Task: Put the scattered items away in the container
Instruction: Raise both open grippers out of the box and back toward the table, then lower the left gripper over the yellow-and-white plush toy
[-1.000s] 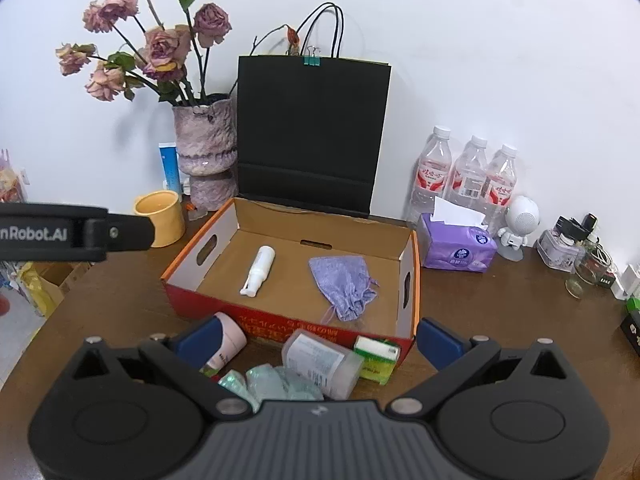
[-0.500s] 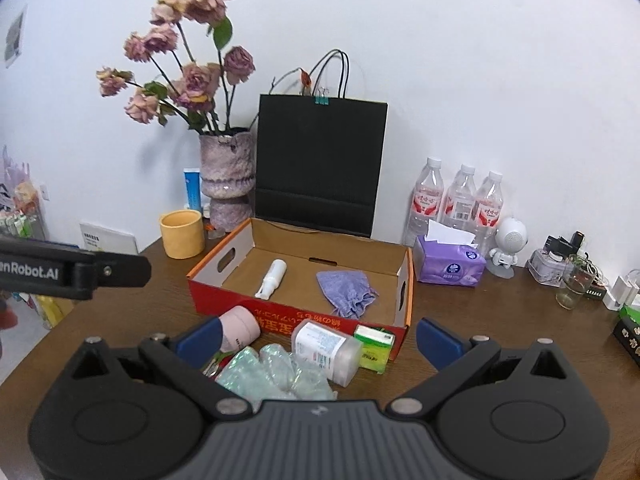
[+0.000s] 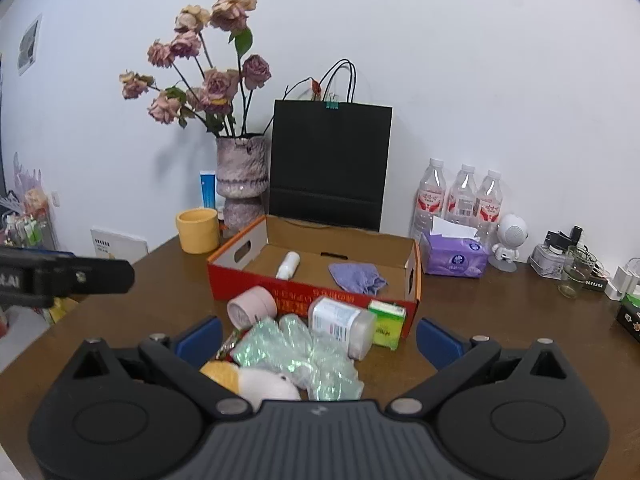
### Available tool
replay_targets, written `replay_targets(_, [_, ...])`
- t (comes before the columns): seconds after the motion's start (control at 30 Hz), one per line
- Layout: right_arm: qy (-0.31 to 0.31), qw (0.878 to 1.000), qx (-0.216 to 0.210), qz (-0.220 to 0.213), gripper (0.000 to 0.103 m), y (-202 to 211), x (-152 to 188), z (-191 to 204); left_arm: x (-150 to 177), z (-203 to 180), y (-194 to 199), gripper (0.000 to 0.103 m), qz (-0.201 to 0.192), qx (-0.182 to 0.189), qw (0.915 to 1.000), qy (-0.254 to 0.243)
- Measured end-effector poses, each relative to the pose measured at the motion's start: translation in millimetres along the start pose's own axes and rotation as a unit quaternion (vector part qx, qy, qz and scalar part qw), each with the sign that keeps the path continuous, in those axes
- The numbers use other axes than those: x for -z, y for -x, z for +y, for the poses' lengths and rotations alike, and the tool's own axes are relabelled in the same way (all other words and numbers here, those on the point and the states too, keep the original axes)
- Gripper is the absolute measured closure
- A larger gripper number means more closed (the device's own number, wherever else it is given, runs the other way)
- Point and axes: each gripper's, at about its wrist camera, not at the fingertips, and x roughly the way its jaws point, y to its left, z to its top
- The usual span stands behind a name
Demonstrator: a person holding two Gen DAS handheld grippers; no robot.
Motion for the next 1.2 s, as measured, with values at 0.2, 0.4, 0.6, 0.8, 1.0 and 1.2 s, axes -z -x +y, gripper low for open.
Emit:
replay_targets(0.2, [-0.011, 1.000, 0.000, 0.006, 0.000, 5, 15, 1, 19, 4, 17, 0.000, -0.038, -0.007, 0.9992, 0.013])
replay_targets(0.4, [-0.021, 1.000, -0.005, 0.005, 0.000, 12, 26, 2, 30, 3, 23, 0.000, -0.052, -0.002, 0.9982, 0.029])
replay_targets(0.6, [-0.030, 1.000, 0.001, 0.001, 0.000, 12, 36, 1, 48, 7, 22, 0.000, -0.051, -0.005, 0.9972, 0.054])
replay_targets(0.8, [-0.039, 0.999, -0.007, -0.006, 0.000, 13, 45, -2, 64, 10, 17, 0.000, -0.039, -0.021, 0.9976, 0.053])
replay_targets(1.0, [-0.030, 0.999, -0.007, -0.022, 0.000, 12, 57, -4, 72, 13, 10, 0.000, -0.035, -0.024, 0.9984, 0.038])
replay_targets(1.2, [-0.015, 1.000, 0.002, -0.022, 0.000, 0, 71, -4, 84, 14, -8, 0.000, -0.009, -0.009, 0.9997, 0.021])
